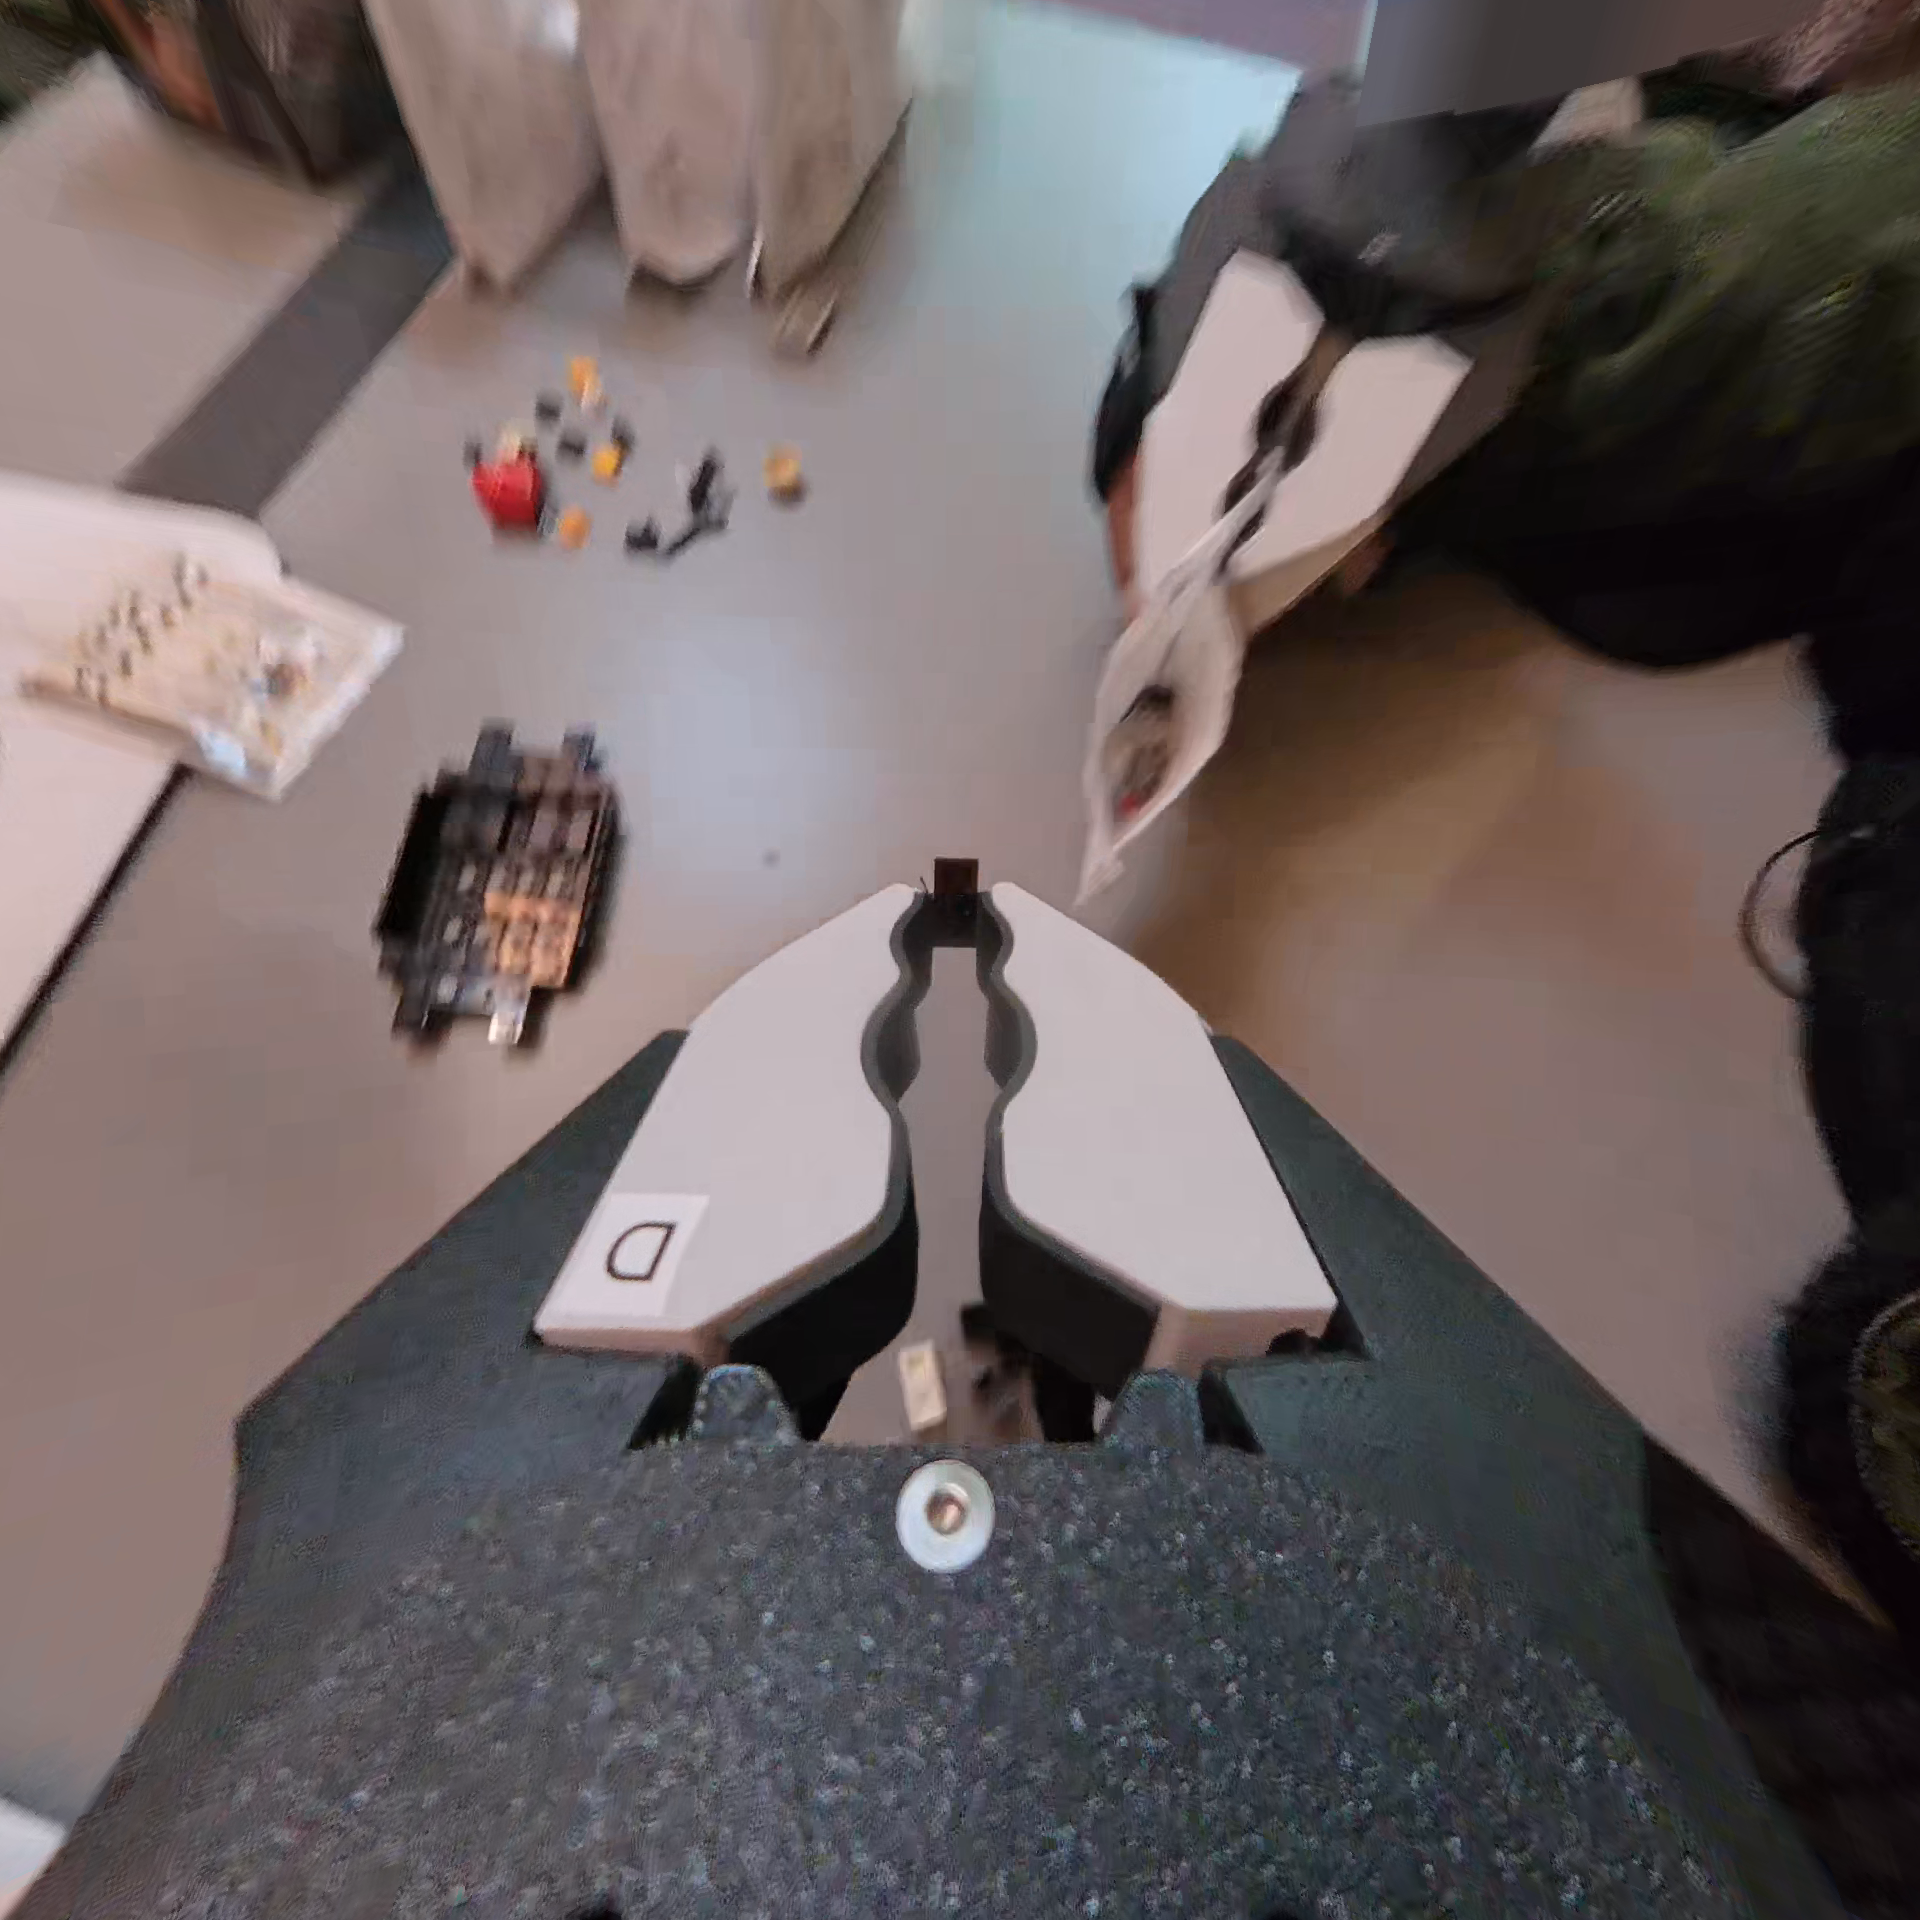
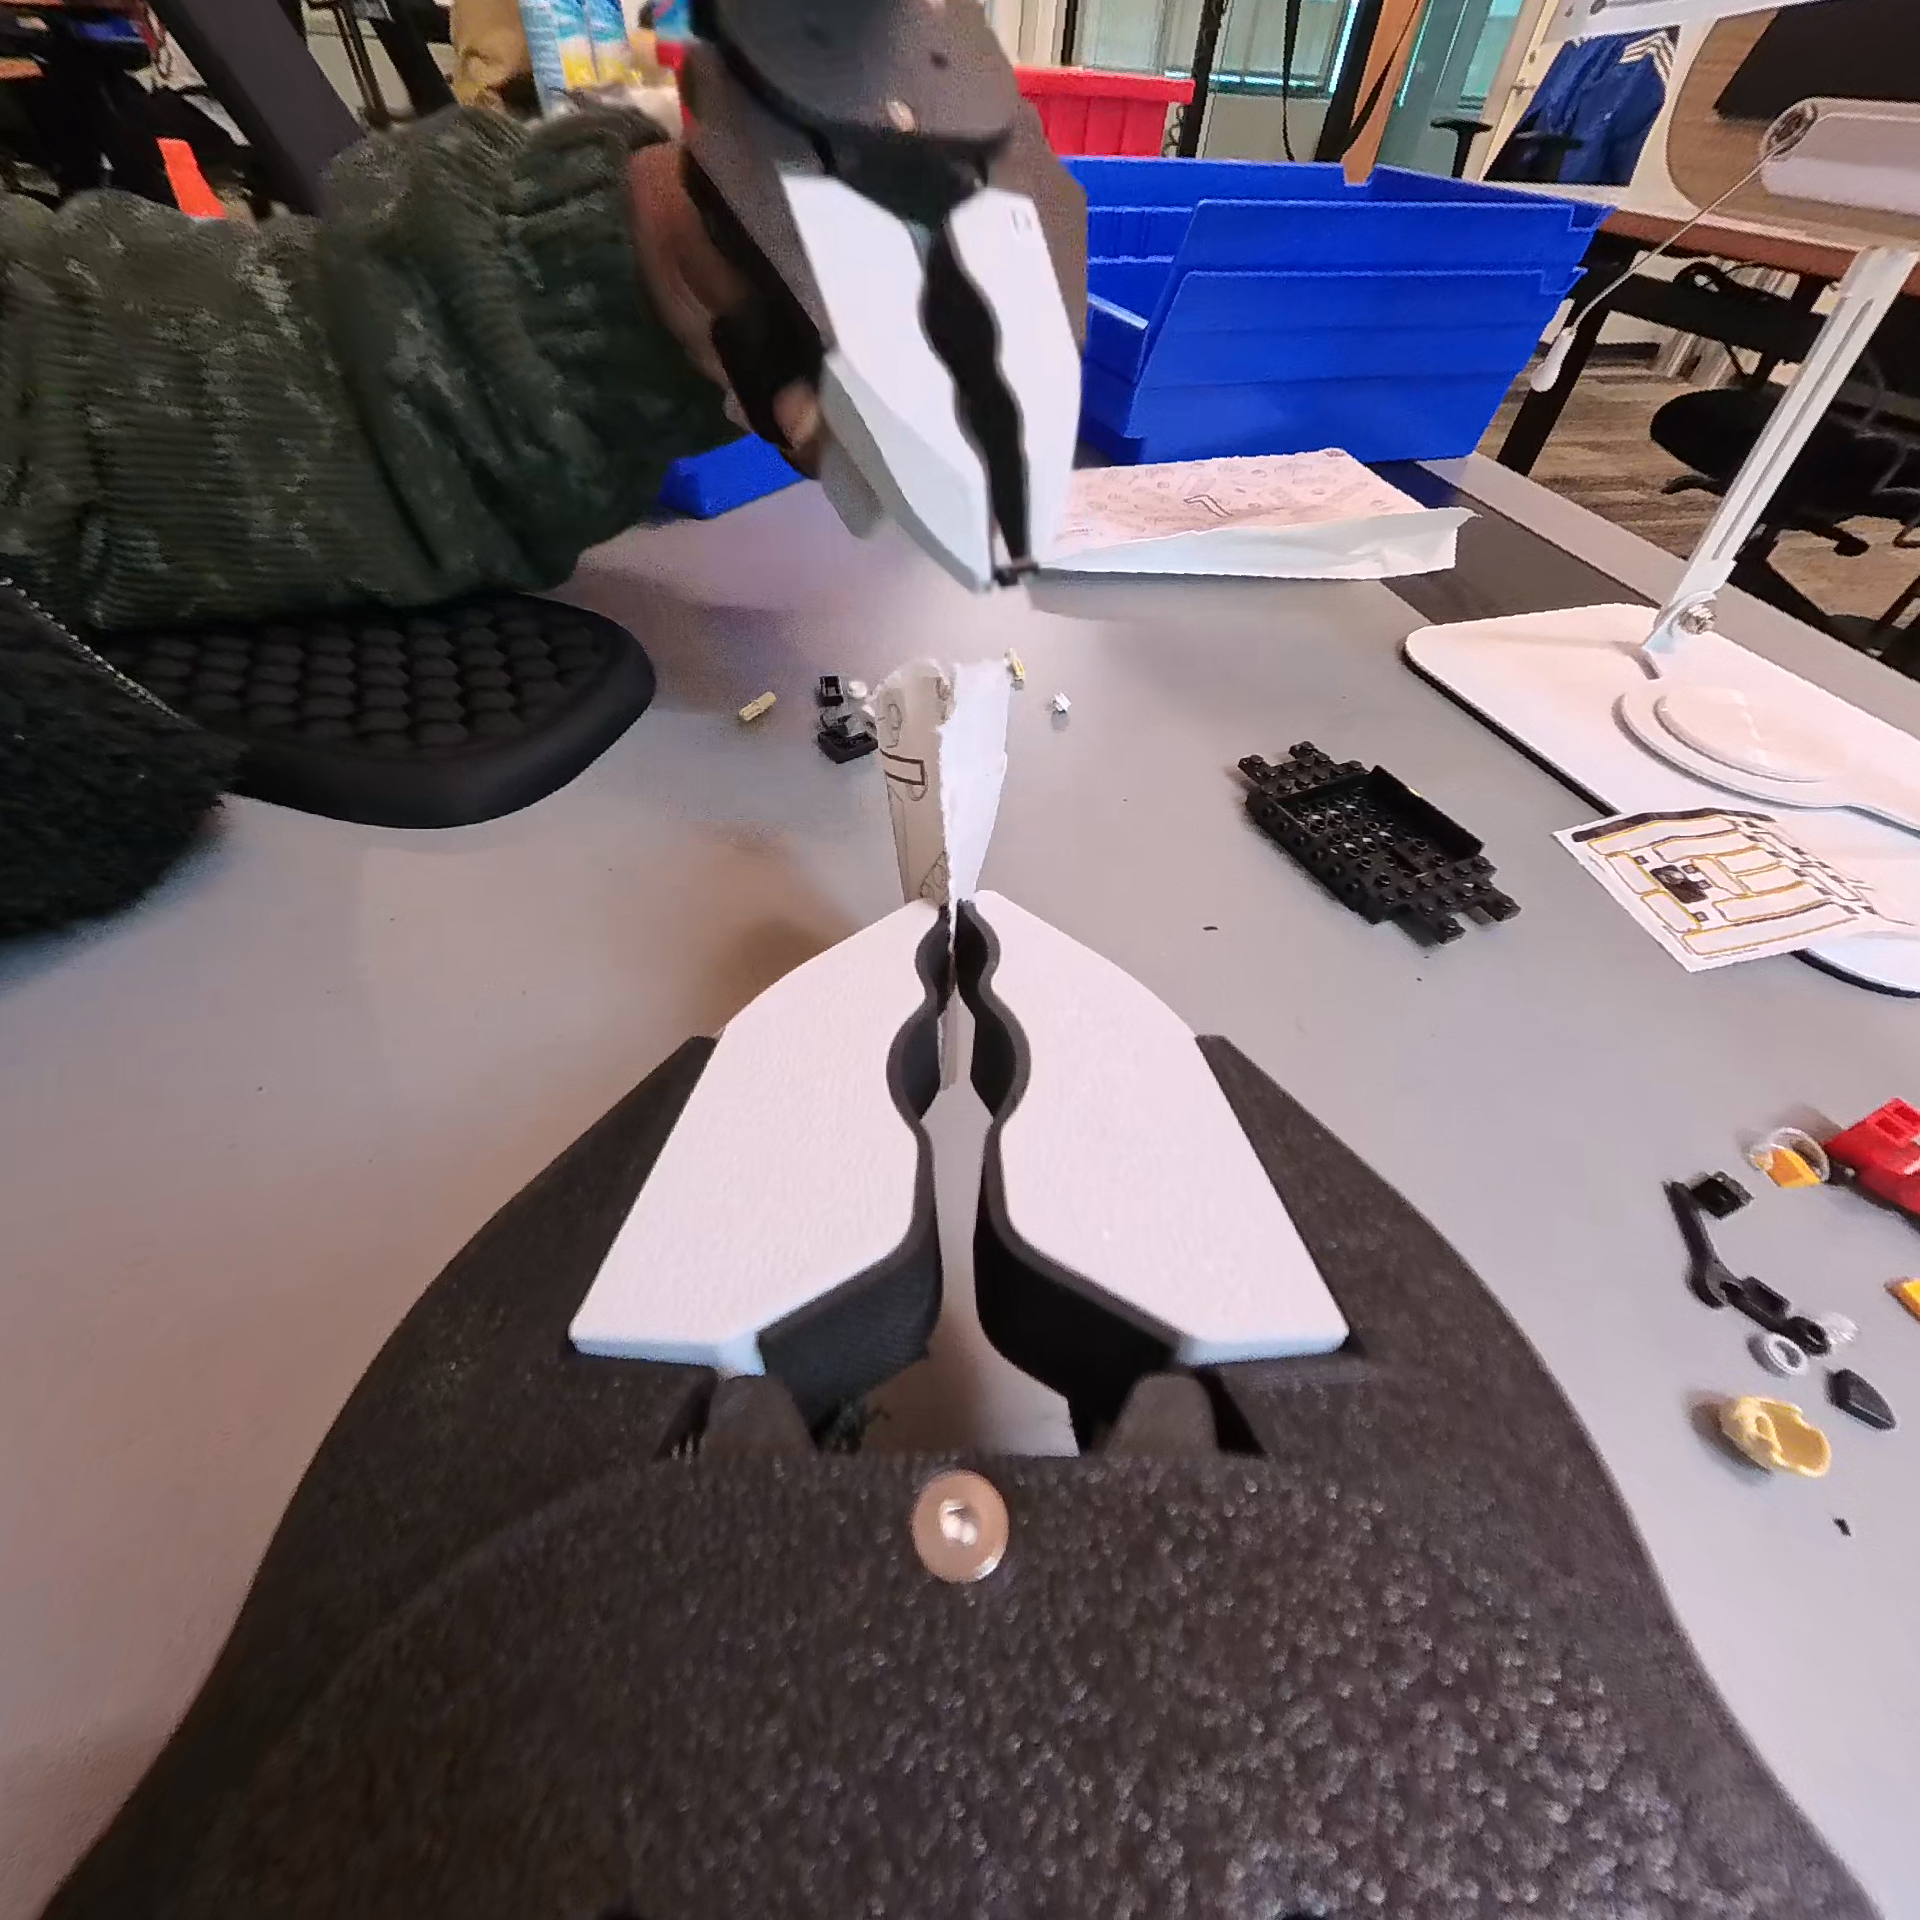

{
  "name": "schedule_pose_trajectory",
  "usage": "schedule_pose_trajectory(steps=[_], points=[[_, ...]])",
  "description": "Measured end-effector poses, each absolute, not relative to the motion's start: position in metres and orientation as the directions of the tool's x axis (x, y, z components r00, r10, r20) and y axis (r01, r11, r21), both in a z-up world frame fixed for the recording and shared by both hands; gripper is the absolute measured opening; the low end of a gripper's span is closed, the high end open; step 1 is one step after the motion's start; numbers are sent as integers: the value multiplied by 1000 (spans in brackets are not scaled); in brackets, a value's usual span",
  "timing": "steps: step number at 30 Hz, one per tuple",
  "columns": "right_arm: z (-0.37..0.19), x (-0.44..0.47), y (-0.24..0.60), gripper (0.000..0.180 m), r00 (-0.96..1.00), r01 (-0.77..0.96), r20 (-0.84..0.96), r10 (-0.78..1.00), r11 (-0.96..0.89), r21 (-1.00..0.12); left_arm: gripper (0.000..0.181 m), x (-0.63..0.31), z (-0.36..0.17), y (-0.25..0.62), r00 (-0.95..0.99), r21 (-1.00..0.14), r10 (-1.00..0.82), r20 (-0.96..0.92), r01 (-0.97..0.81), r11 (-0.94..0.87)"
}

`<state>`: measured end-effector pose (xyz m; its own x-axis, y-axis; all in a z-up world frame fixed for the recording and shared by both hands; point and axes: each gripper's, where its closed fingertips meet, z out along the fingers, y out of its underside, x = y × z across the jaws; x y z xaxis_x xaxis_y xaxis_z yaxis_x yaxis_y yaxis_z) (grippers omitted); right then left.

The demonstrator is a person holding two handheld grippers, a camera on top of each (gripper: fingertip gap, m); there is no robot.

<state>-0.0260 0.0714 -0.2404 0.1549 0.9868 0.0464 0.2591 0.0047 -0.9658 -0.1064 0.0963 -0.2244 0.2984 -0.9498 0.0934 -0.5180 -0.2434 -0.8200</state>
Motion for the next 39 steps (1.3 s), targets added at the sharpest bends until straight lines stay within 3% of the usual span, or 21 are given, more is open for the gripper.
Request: schedule_pose_trajectory(steps=[3,9,39], points=[[-240,-26,71,0,156,253,42,987,2,-968,6,-78,-201,79,225,-871,-973,45,-468,-148],[-238,-27,69,0,150,244,46,988,8,-970,7,-45,-199,62,159,-865,-987,-20,-498,-63],[-226,-27,63,0,115,171,40,993,20,-985,15,-57,-197,74,197,-868,-980,-40,-492,-63]])
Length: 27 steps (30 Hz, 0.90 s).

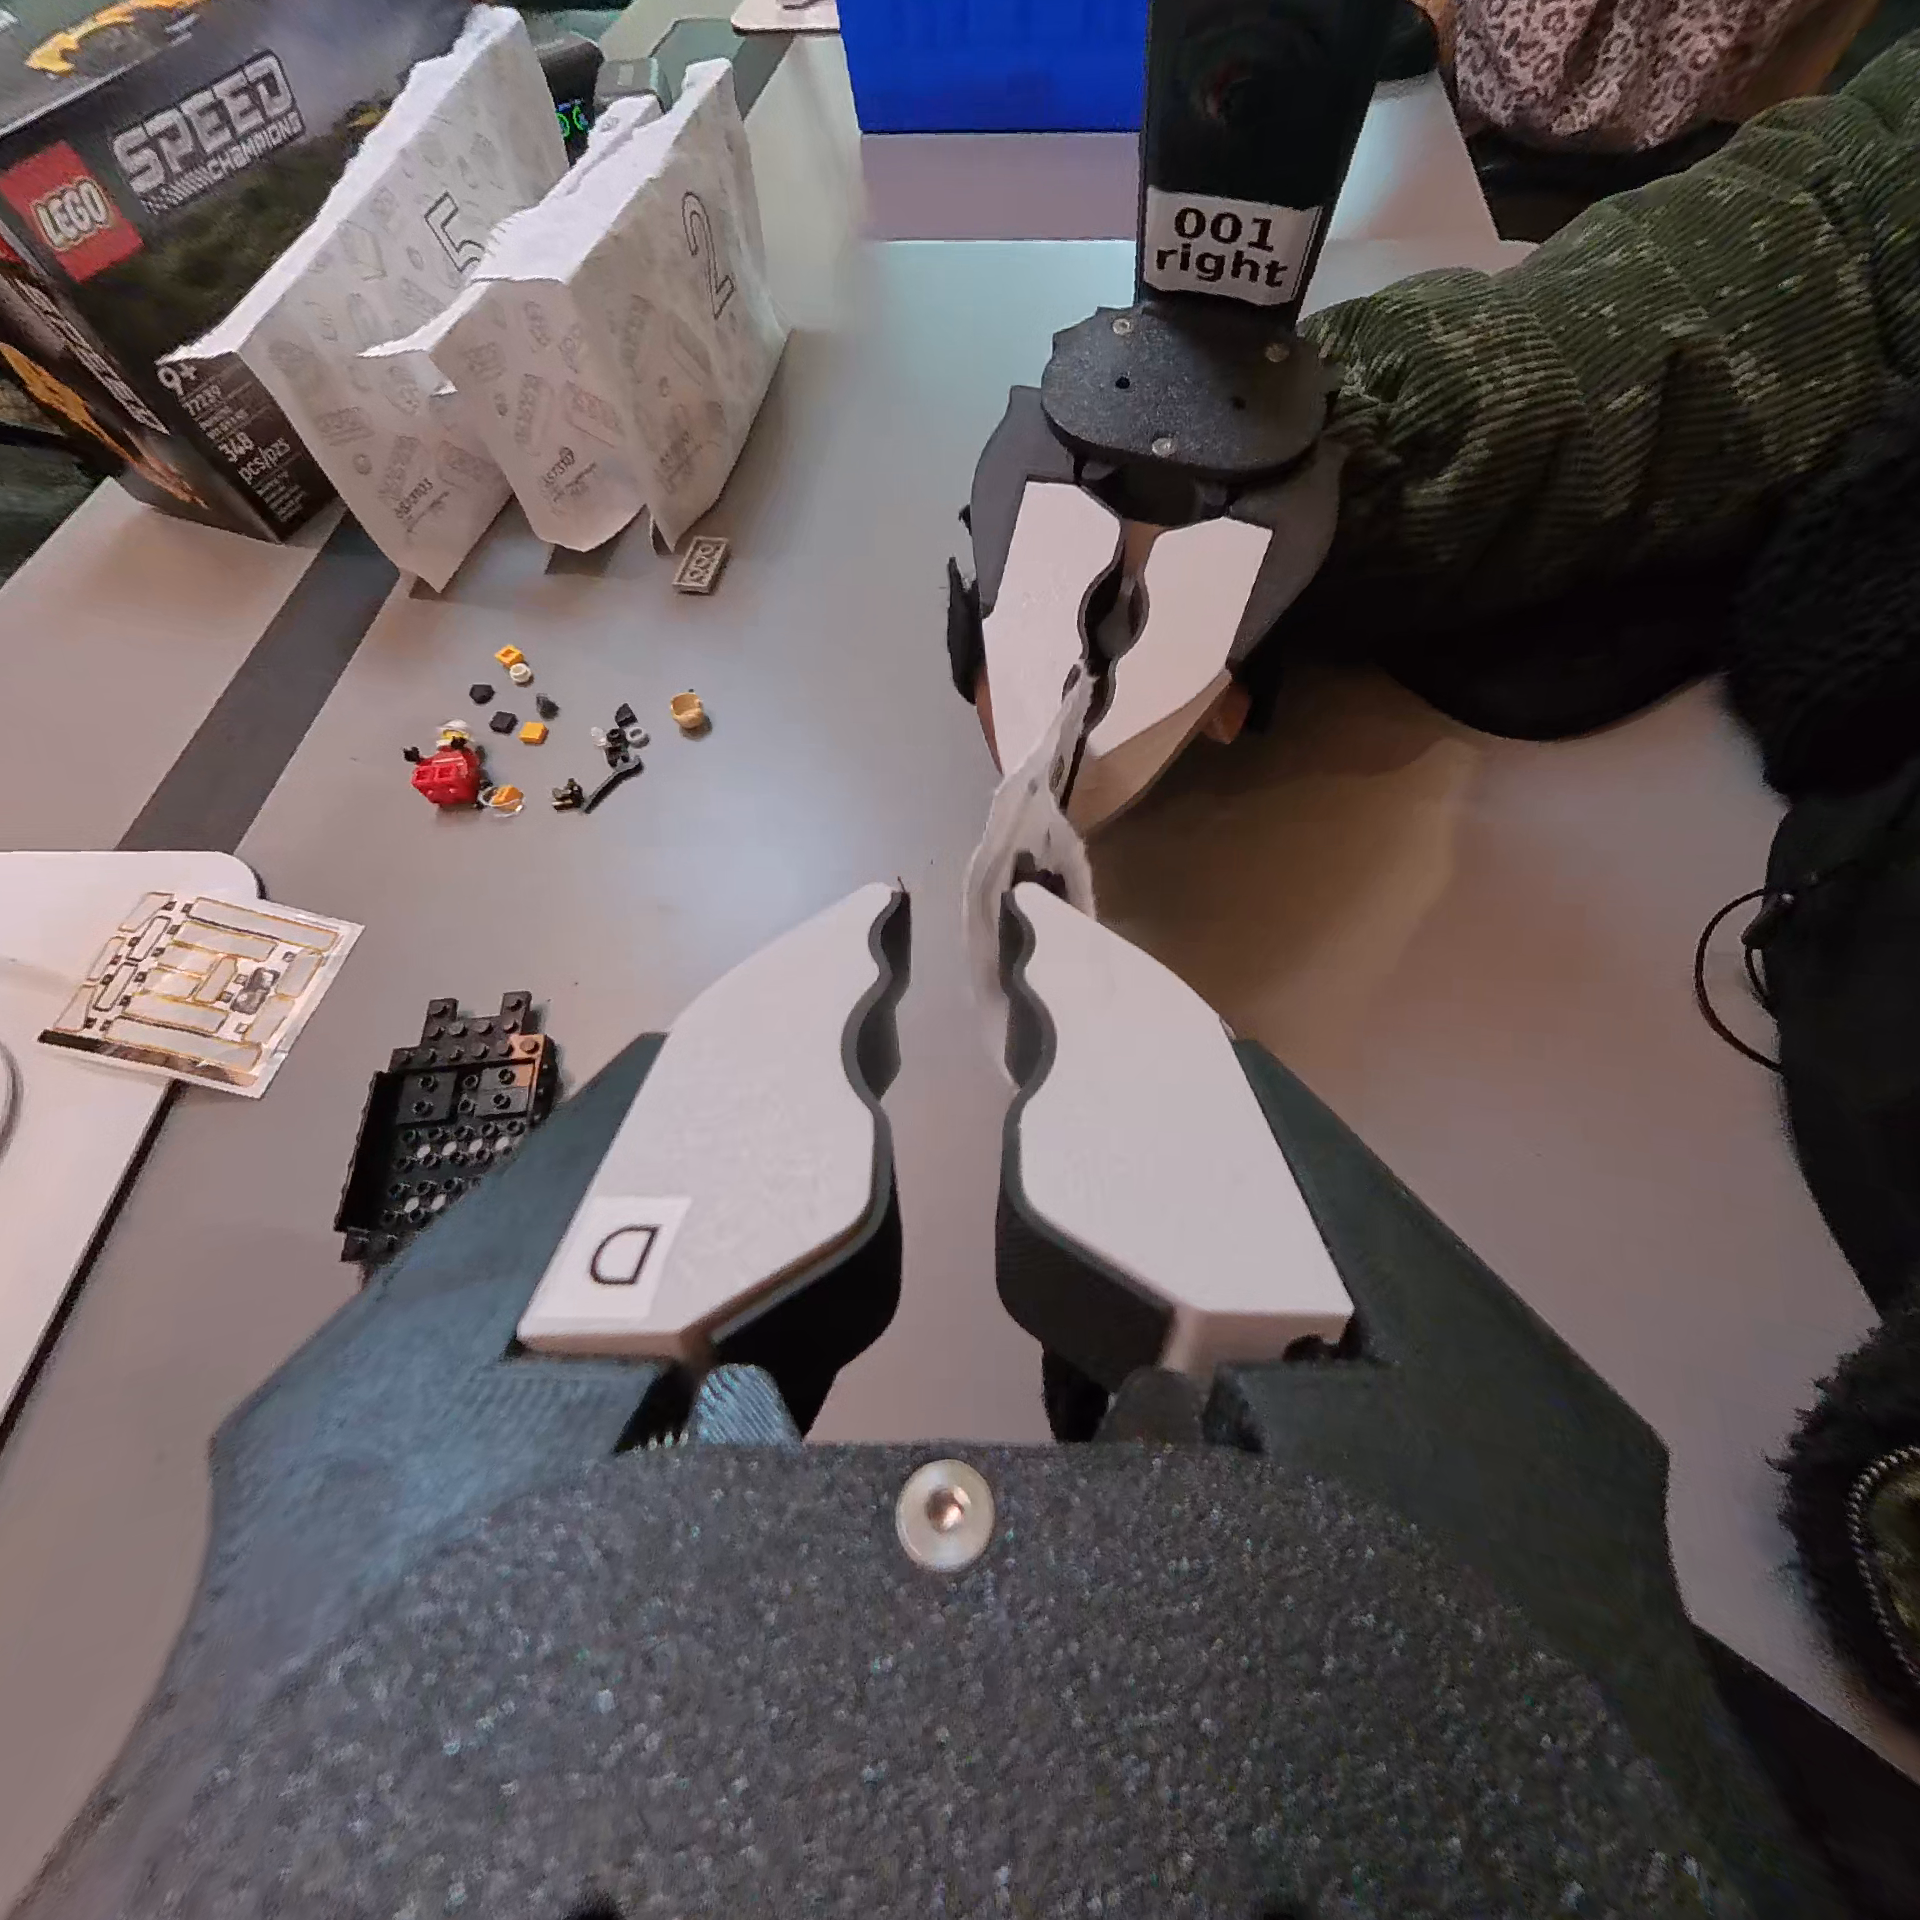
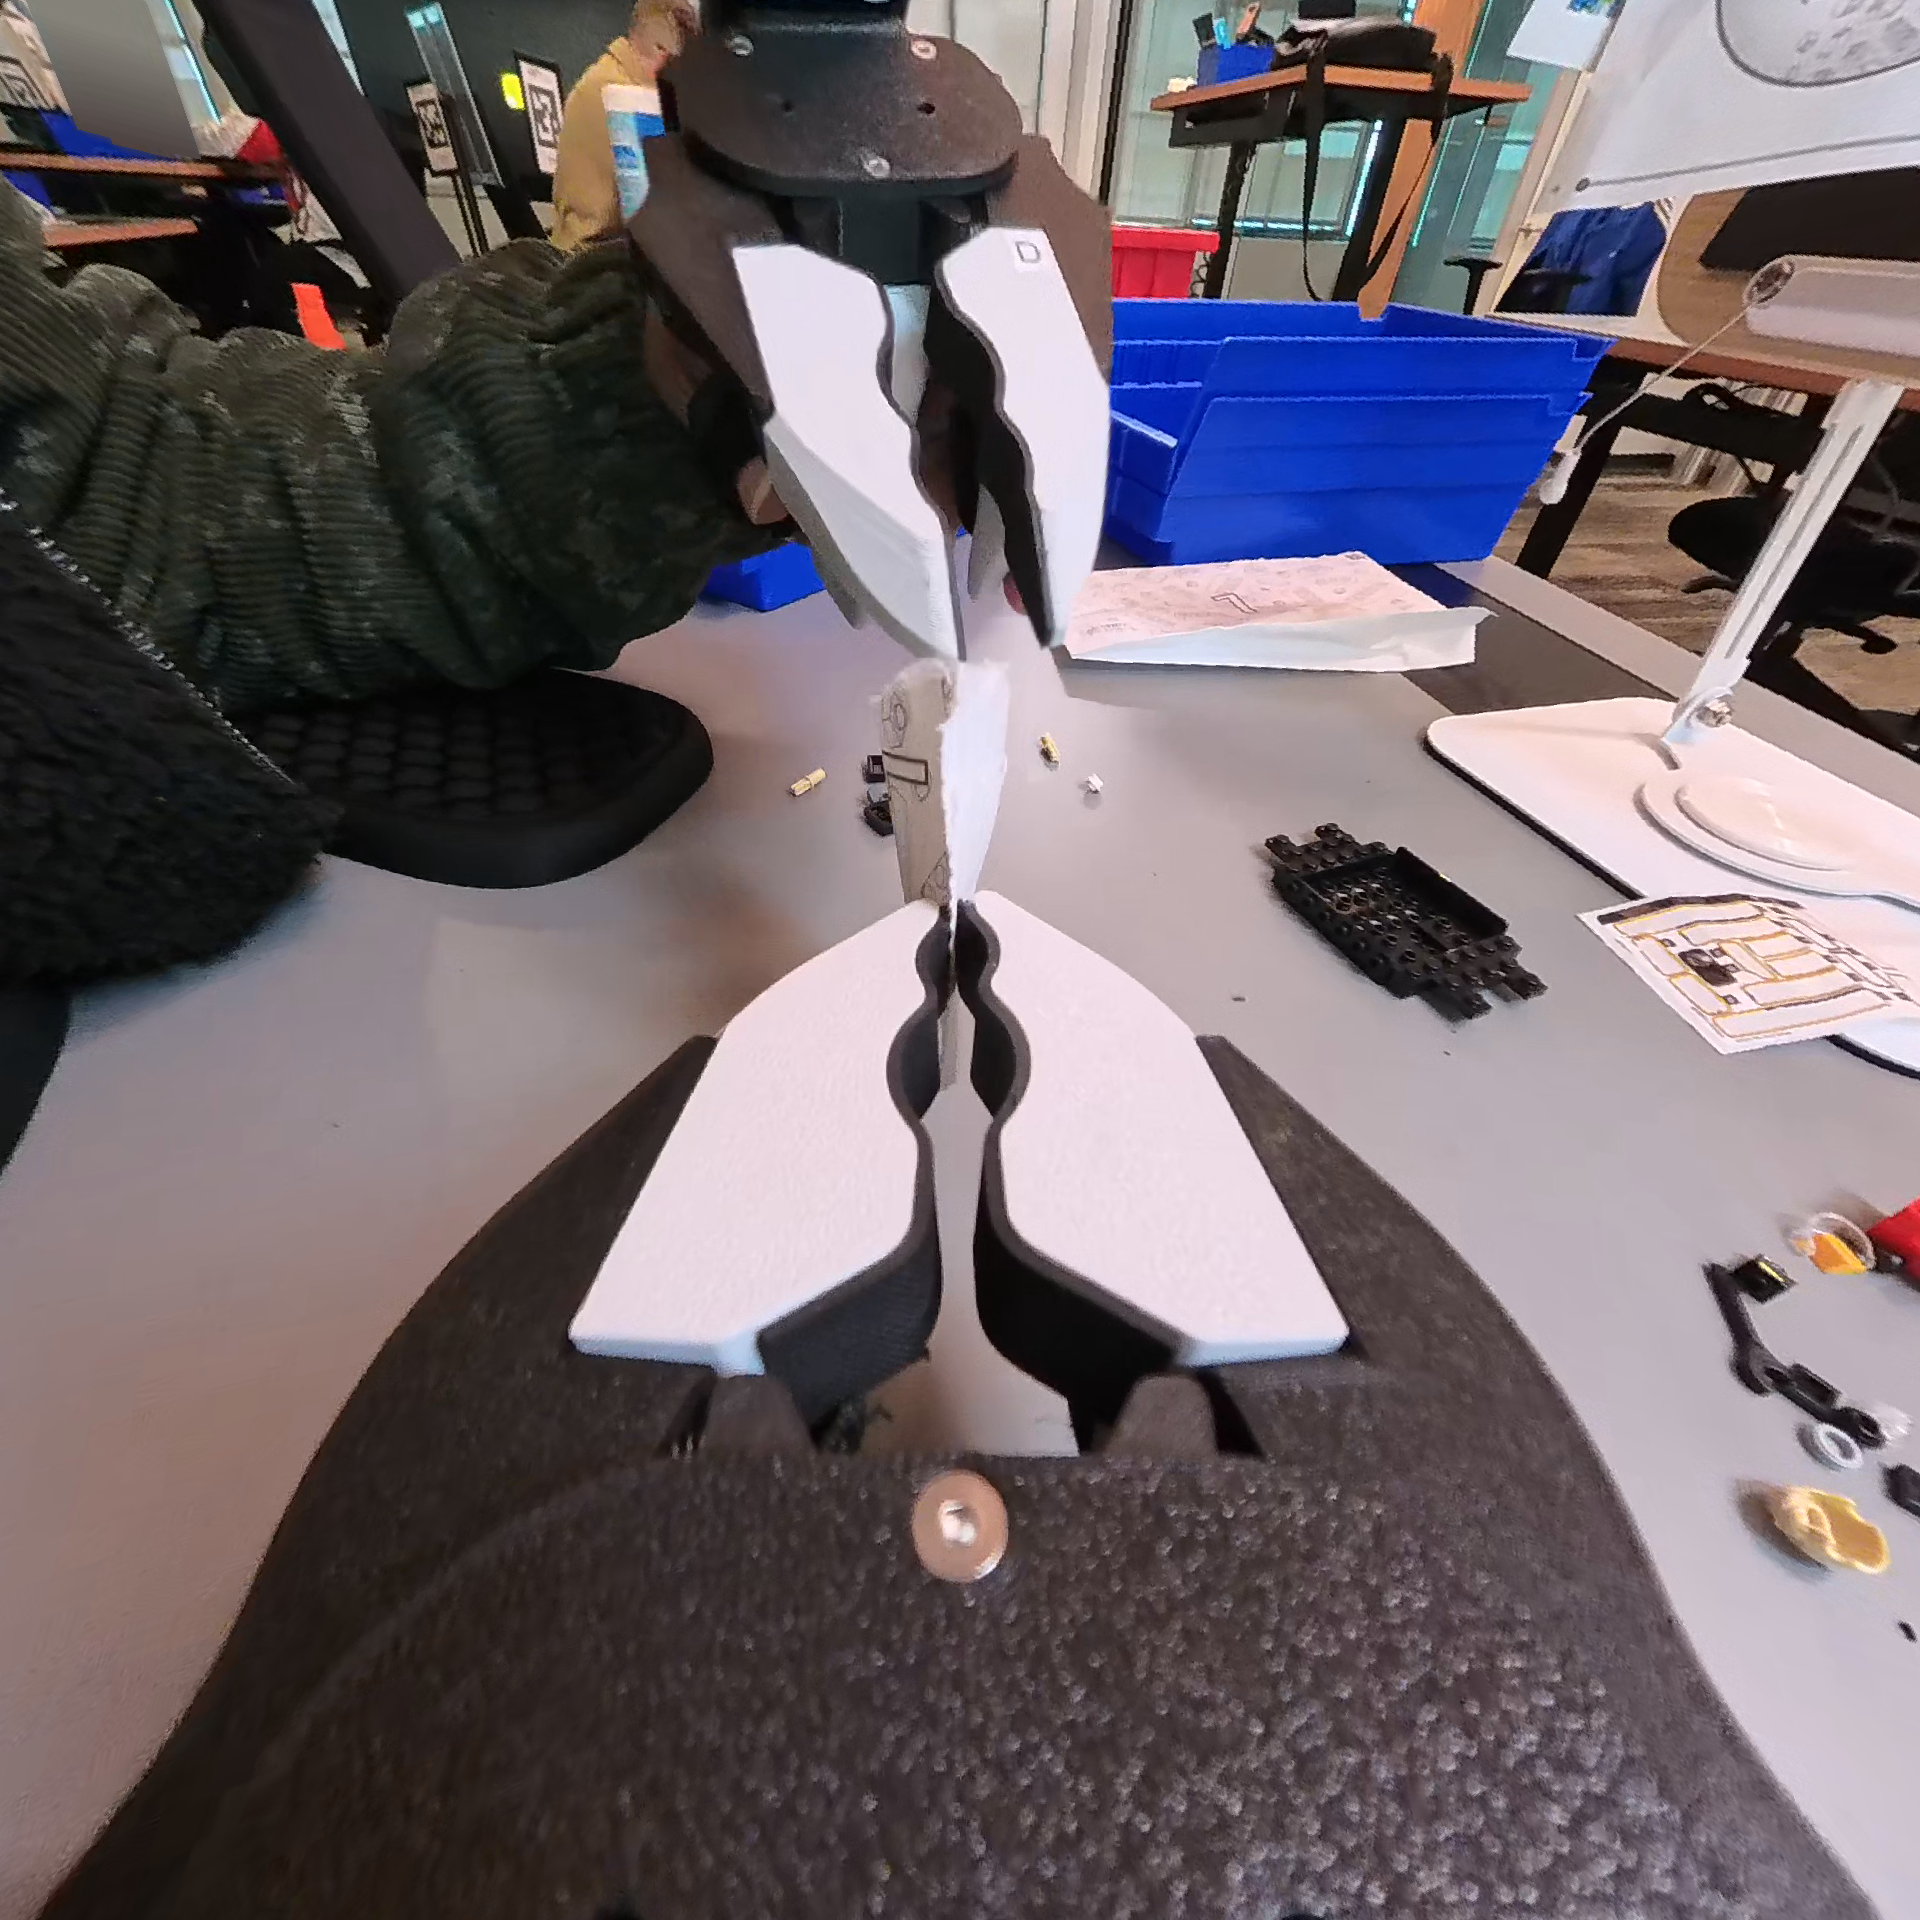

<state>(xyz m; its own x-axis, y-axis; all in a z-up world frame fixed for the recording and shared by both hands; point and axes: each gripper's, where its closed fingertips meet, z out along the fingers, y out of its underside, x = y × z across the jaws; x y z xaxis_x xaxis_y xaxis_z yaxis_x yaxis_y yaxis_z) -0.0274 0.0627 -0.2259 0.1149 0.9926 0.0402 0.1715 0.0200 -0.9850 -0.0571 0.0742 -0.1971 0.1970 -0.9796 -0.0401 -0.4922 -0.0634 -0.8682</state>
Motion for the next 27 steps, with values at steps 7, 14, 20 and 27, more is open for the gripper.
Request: schedule_pose_trajectory(steps=[7,14,20,27], points=[[-225,-26,65,0,126,170,41,991,19,-985,18,-79,-204,93,271,-829,-957,-101,-554,-69],[-229,-26,70,0,153,193,36,987,6,-981,26,-186,-270,150,562,-630,-825,-57,-661,-407],[-232,-26,70,0,151,199,27,988,-3,-980,26,-197,-310,143,547,-569,-834,76,-663,-487],[-233,-27,70,0,150,209,28,988,-4,-978,5,-187,-309,138,496,-613,-860,118,-645,-456]])
